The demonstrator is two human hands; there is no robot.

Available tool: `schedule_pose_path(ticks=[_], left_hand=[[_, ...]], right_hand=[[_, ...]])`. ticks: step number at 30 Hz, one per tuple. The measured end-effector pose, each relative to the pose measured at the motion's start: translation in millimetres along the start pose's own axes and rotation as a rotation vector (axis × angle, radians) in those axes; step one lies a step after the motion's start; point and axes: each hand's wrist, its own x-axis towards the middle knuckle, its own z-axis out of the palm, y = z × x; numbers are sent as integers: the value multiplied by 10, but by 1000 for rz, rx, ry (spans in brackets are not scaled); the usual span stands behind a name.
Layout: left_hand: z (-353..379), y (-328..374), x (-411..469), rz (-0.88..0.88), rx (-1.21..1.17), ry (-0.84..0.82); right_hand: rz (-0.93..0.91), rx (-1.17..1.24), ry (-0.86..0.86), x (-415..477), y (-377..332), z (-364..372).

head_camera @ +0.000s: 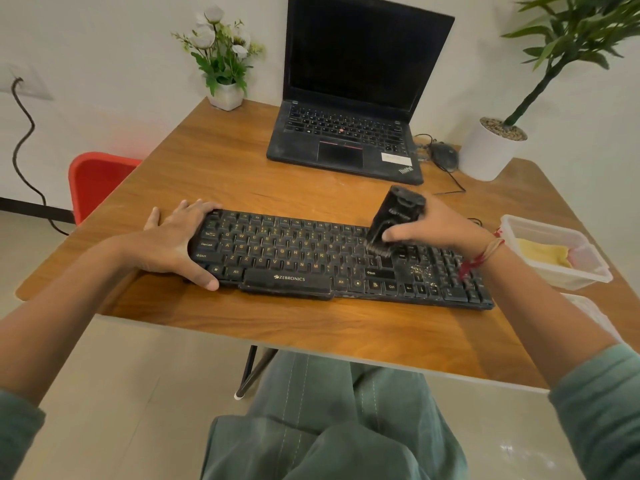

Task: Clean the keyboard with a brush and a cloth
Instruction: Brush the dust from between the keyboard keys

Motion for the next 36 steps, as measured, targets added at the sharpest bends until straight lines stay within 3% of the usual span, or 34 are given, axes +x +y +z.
schedule_pose_path(ticks=[2,6,10,14,18,21,25,29,33,36], left_hand=[[-5,8,-7,-3,-4,-4],[-5,10,-8,-6,-4,-10],[-12,17,-15,-7,-7,-9],[-14,25,-17,-11,-10,-15],[-2,21,-27,-7,-9,-3],[2,26,-21,-7,-3,1],[-3,25,-26,-6,-9,0],[-5,49,-34,-7,-8,0],[2,29,-31,-9,-8,9],[0,35,-27,-11,-7,7]], right_hand=[[29,32,-21,8,16,19],[67,-184,263,165,76,-104],[78,57,44,127,12,22],[76,-177,221,234,27,-86],[59,-78,-3,194,7,-90],[51,-199,101,248,34,-211],[60,-139,-62,210,17,-194],[61,-173,69,252,-3,-240],[73,-84,-34,210,5,-140],[106,-130,95,221,64,-266]])
